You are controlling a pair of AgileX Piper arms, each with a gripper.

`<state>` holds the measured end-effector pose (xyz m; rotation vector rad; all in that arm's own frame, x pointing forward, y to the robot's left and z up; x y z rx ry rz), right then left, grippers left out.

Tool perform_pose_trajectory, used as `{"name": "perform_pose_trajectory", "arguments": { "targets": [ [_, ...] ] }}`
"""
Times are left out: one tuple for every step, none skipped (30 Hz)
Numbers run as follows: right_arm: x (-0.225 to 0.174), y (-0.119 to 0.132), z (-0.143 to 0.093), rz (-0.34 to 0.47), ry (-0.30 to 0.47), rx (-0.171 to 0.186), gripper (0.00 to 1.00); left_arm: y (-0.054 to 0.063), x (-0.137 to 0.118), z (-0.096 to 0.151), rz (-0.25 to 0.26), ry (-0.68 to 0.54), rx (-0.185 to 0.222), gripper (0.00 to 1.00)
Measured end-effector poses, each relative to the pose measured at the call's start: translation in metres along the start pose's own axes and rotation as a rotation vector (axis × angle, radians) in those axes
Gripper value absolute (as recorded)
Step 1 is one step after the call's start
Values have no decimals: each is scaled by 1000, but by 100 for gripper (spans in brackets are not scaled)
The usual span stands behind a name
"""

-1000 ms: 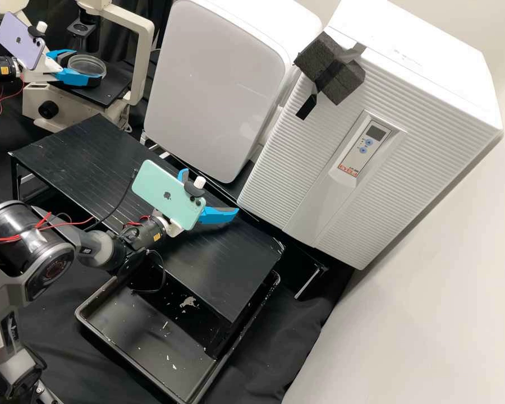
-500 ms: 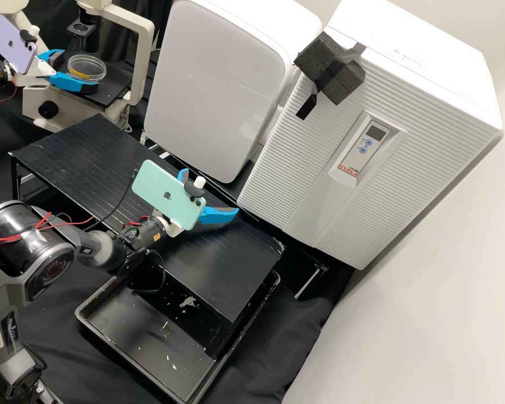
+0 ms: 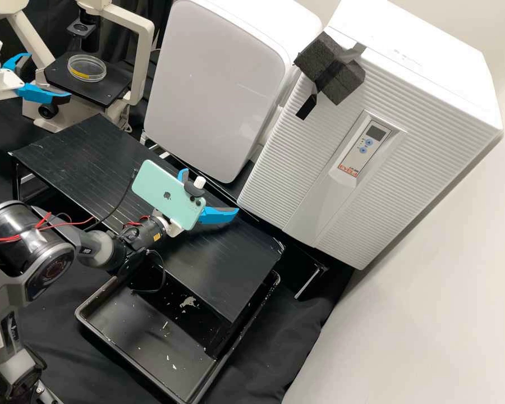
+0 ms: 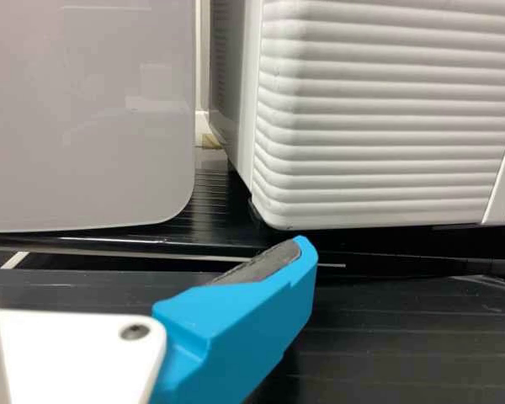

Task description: Place the petri dish on the microscope

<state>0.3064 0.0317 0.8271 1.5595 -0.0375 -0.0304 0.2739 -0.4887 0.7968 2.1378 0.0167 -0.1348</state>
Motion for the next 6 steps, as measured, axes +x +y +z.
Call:
{"name": "perform_pose_trajectory", "arguments": {
  "targets": [
    [0, 0, 0, 0, 0, 0, 100, -4, -9, 2, 30, -2, -9, 100],
    [0, 0, 0, 0, 0, 0, 100, -5, -13, 4, 61, -6, -15, 100],
    [0, 0, 0, 0, 0, 0, 100, -5, -18, 6, 104, -15, -21, 100],
    [0, 0, 0, 0, 0, 0, 100, -7, -23, 8, 128, -20, -24, 100],
    [0, 0, 0, 0, 0, 0, 100, -9, -26, 8, 141, -17, -31, 100],
    [0, 0, 0, 0, 0, 0, 100, -10, -28, 9, 157, -16, -38, 100]
  ]
}}
